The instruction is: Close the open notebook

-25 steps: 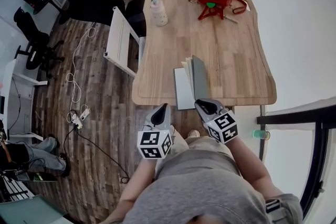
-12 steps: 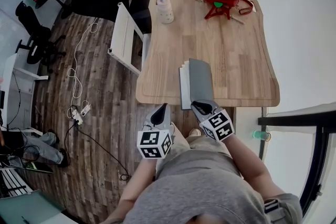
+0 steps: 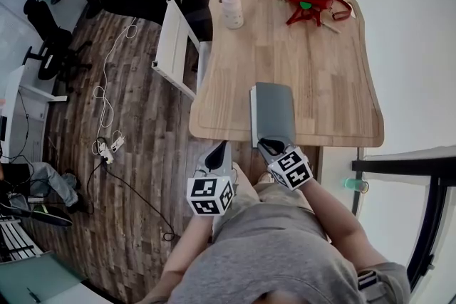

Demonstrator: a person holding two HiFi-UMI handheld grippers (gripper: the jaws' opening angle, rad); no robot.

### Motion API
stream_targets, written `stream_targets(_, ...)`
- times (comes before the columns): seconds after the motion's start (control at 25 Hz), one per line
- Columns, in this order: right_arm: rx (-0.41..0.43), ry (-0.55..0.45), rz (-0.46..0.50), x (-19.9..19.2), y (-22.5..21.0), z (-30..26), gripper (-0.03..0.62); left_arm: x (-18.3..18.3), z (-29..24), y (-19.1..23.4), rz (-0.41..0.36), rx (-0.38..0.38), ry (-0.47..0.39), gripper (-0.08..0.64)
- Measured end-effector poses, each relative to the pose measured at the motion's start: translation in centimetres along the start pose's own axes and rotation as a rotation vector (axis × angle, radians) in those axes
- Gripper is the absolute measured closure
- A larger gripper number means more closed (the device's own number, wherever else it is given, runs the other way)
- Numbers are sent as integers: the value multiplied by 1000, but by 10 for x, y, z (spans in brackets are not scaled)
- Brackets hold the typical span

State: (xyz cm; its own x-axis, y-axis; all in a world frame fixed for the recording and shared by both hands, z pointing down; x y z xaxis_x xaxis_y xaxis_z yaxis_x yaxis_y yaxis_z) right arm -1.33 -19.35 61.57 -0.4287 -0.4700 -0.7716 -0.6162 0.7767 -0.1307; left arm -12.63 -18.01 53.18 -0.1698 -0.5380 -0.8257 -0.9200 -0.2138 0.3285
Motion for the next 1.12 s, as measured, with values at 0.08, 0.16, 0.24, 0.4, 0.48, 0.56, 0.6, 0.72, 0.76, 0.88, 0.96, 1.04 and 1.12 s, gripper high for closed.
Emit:
stream_targets(0.08,4,17,8,-3,1,-6,551,0,0,3,2,4,2,557)
stream_targets(0.16,9,33,15,-6,2,-11,550,0,0,4,3,6,4,557)
stream_targets(0.24,13,47,22,-8,4,-15,549,-1,0,5,4,6,6,557)
stream_targets(0.4,24,69,34,-12,6,-25,548,0,-2,5,4,3,9,557)
stream_targets(0.48,28,90,37,-16,7,-28,548,0,-3,5,3,1,9,557)
stream_targets(0.56,32,104,41,-20,7,-32,546,0,-4,5,3,1,9,557)
stream_targets(0.6,35,108,45,-22,7,-34,545,0,-4,4,3,2,10,557)
stream_targets(0.72,45,128,50,-27,9,-39,541,-1,-6,5,4,3,12,557)
stream_targets(0.76,46,139,53,-28,9,-40,541,0,-6,5,3,3,13,557)
stream_targets(0.88,49,151,60,-31,8,-43,540,1,-8,4,1,1,14,557)
stream_targets(0.96,55,148,56,-30,8,-44,540,2,-10,3,-1,0,15,557)
stream_targets(1.04,61,141,51,-28,9,-44,540,4,-11,2,-3,-2,14,557)
stream_targets(1.12,63,138,49,-27,10,-44,540,5,-13,0,-6,-5,12,557)
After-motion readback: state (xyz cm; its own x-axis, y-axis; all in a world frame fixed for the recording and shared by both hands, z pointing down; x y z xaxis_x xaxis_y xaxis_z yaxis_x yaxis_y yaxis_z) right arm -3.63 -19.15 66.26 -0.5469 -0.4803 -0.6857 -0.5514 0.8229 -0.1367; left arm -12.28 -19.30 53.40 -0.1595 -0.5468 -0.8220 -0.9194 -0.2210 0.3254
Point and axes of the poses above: the fingertips, and each gripper's own axes: z backward along the fingers, y to its left, x out of its top, the point moved 2 cm from there along z, backward along the fingers, and after that the axes turned 4 degrees about z, right-handed, at the moved point
